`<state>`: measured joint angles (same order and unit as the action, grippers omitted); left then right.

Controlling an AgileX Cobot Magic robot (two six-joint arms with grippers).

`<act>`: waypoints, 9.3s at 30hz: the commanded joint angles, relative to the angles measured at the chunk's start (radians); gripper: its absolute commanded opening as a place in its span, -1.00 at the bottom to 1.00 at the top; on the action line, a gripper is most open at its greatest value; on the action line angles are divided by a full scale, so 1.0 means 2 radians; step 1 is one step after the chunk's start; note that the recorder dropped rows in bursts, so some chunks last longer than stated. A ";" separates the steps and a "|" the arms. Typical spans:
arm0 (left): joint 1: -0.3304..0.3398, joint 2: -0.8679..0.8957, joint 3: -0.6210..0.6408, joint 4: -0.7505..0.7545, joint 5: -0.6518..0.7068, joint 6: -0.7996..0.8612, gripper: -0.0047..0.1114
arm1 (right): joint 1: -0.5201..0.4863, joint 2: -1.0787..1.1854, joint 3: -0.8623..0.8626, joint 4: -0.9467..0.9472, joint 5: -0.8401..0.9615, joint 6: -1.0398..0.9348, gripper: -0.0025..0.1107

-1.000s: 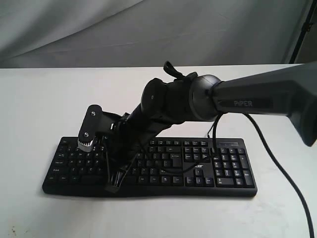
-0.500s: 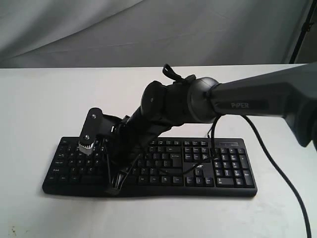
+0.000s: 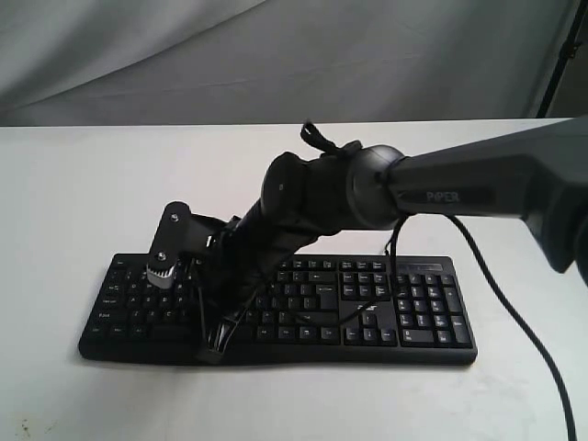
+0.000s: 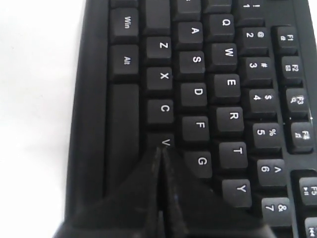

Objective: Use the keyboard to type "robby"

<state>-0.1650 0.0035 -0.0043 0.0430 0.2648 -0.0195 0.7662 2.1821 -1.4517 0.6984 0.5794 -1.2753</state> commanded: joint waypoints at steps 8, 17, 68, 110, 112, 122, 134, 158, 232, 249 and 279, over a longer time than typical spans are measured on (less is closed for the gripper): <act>-0.003 -0.002 0.002 0.002 -0.003 -0.001 -0.92 | -0.010 -0.017 -0.021 -0.021 0.008 0.010 -0.96; -0.003 -0.002 0.002 0.002 -0.003 -0.001 -0.92 | -0.029 0.008 -0.093 -0.062 0.083 0.055 -0.96; -0.003 -0.002 0.002 0.002 -0.003 -0.001 -0.92 | -0.045 0.047 -0.110 -0.034 0.086 0.013 -0.96; -0.003 -0.002 0.002 0.002 -0.003 -0.001 -0.92 | -0.039 0.047 -0.110 -0.039 0.090 0.017 -0.96; -0.003 -0.002 0.002 0.002 -0.003 -0.001 -0.92 | -0.039 0.047 -0.110 -0.039 0.091 0.017 -0.96; -0.003 -0.002 0.002 0.002 -0.003 -0.001 -0.92 | -0.039 0.047 -0.110 -0.039 0.095 0.017 -0.96; -0.003 -0.002 0.002 0.002 -0.003 -0.001 -0.92 | -0.039 0.053 -0.110 -0.039 0.096 0.017 -0.96; -0.003 -0.002 0.002 0.002 -0.003 -0.001 -0.92 | -0.012 -0.112 -0.103 -0.155 0.092 0.118 -0.96; -0.003 -0.002 0.002 0.002 -0.003 -0.001 -0.92 | -0.418 -1.091 0.690 -0.140 -0.133 0.472 -0.96; -0.003 -0.002 0.002 0.002 -0.003 -0.001 -0.92 | -0.406 -1.091 0.690 -0.242 -0.179 0.619 -0.96; -0.003 -0.002 0.002 0.002 -0.003 -0.001 -0.92 | -0.383 -1.091 0.726 -0.338 -0.124 0.653 -0.96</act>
<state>-0.1650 0.0035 -0.0043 0.0430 0.2648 -0.0195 -0.0020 0.0057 -0.0036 0.0160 0.3278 0.0256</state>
